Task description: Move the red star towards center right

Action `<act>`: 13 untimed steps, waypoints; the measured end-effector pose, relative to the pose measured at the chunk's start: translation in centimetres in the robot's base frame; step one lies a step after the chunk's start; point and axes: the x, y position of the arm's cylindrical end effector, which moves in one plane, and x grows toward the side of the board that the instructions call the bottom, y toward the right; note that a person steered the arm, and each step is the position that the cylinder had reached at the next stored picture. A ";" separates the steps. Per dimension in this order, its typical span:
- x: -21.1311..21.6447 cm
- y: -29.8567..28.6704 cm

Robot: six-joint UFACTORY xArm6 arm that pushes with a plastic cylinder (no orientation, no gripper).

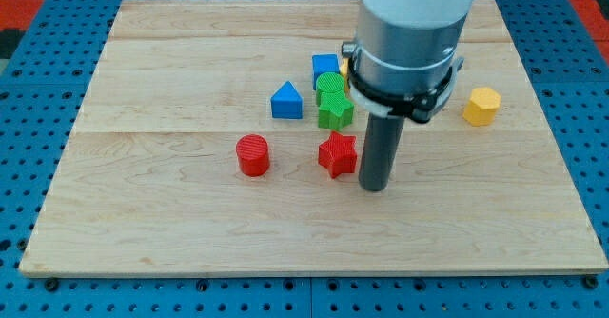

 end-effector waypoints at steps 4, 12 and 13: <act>-4.1 -1.3; -2.9 4.2; -5.8 3.3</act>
